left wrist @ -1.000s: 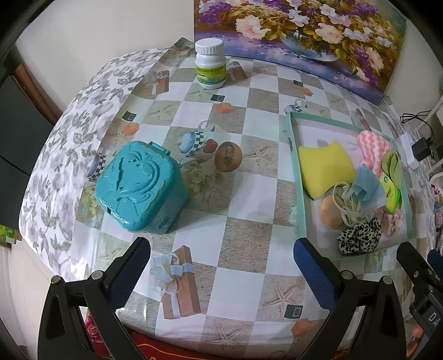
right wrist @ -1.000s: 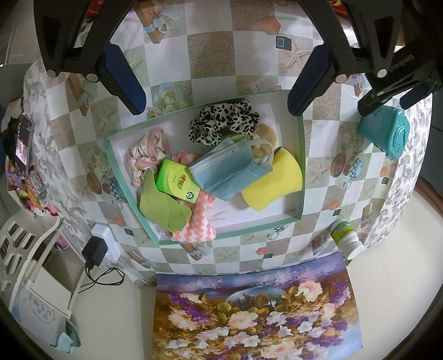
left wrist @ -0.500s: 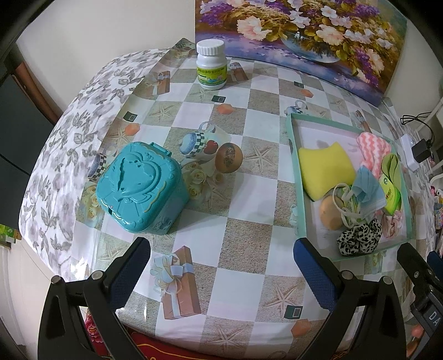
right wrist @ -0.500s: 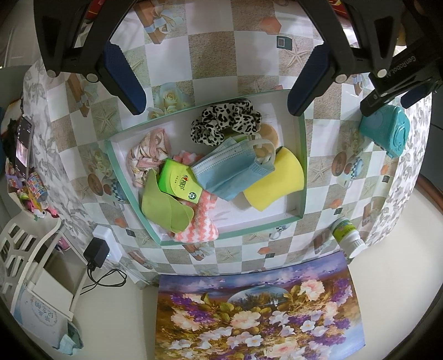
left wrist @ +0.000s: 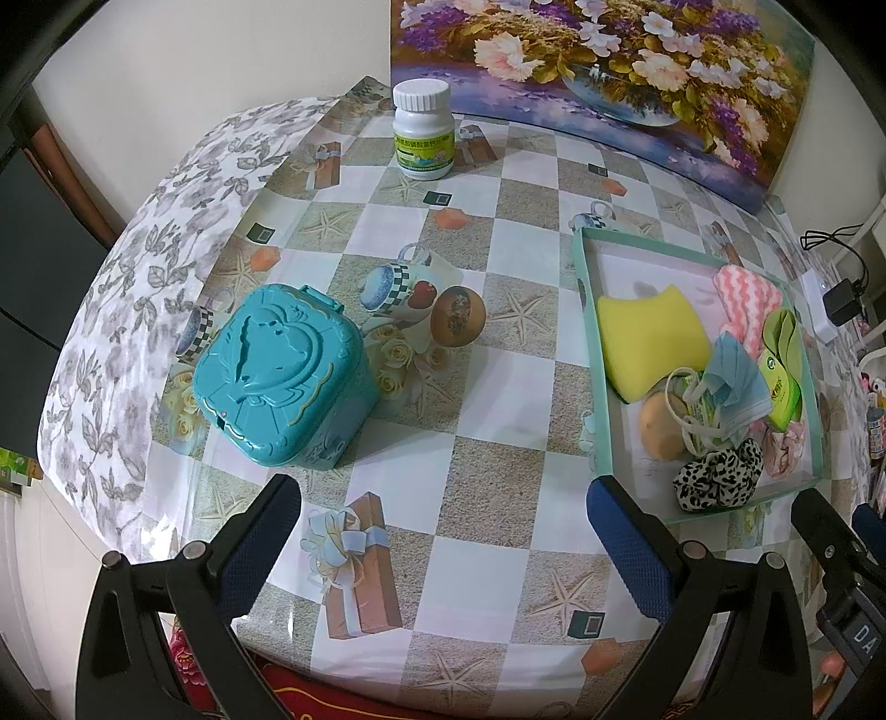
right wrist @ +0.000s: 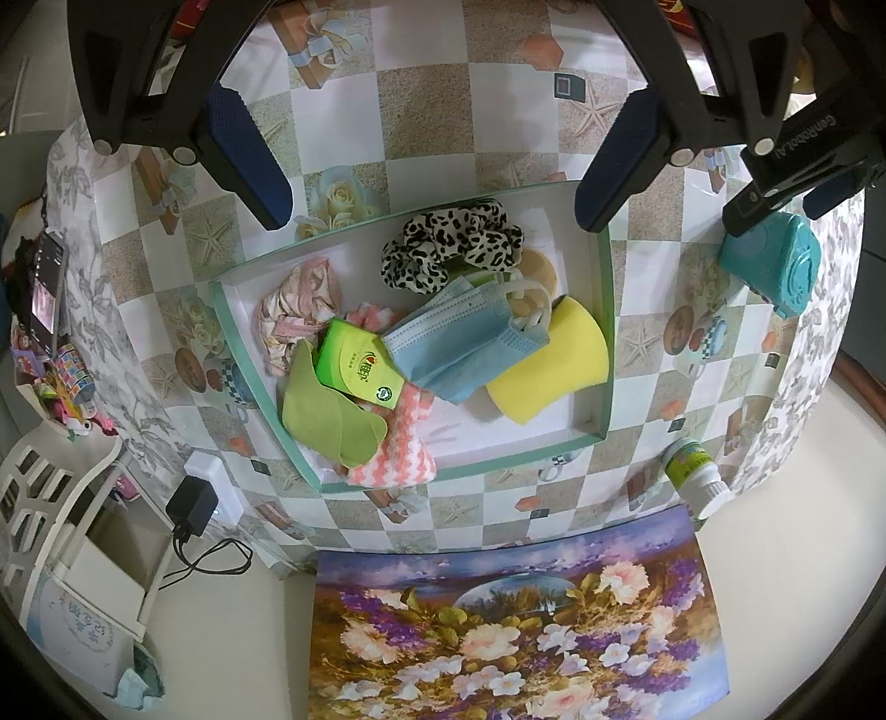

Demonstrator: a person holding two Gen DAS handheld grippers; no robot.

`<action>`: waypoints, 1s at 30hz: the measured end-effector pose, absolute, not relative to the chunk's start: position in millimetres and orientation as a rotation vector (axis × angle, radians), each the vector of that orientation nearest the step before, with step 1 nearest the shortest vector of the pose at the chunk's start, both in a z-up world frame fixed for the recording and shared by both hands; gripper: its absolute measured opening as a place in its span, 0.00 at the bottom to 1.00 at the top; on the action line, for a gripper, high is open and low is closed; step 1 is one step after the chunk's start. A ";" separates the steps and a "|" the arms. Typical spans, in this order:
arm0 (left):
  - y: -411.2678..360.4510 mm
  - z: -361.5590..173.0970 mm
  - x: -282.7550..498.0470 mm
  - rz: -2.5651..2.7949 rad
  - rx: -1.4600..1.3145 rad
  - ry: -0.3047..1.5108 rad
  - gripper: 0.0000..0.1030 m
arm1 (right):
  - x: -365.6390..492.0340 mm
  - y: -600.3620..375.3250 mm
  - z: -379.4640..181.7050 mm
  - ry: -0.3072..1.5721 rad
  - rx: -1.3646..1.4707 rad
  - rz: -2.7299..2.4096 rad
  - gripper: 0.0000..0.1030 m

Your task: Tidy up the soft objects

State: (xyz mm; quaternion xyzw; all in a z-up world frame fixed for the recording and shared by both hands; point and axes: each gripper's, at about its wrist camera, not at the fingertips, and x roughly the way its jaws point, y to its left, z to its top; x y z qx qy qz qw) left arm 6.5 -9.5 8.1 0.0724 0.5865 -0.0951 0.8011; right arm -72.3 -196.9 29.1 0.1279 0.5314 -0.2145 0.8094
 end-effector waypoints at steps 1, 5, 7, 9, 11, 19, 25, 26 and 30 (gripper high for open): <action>-9.2 8.3 6.6 -0.204 0.155 1.258 1.00 | -72.0 -196.8 29.0 1.136 0.274 -0.459 1.00; -9.3 8.2 6.4 -0.203 0.154 1.257 1.00 | -72.0 -197.0 28.8 1.137 0.274 -0.459 1.00; -9.2 8.1 6.4 -0.204 0.155 1.257 1.00 | -72.3 -196.4 28.2 1.138 0.274 -0.460 1.00; -9.0 8.4 6.6 -0.204 0.155 1.257 1.00 | -72.3 -196.2 28.0 1.139 0.274 -0.460 1.00; -8.7 8.4 6.8 -0.204 0.155 1.257 1.00 | -72.2 -196.5 27.9 1.138 0.274 -0.460 1.00; -8.7 7.9 6.4 -0.200 0.148 1.261 1.00 | -72.2 -196.6 27.7 1.139 0.274 -0.460 1.00; -8.6 7.9 6.6 -0.200 0.148 1.261 1.00 | -72.1 -196.7 27.5 1.139 0.274 -0.460 1.00; -8.6 7.9 6.6 -0.200 0.148 1.261 1.00 | -72.1 -196.7 27.5 1.139 0.274 -0.460 1.00; -8.4 7.9 6.8 -0.201 0.148 1.261 1.00 | -72.3 -196.5 27.3 1.139 0.274 -0.460 1.00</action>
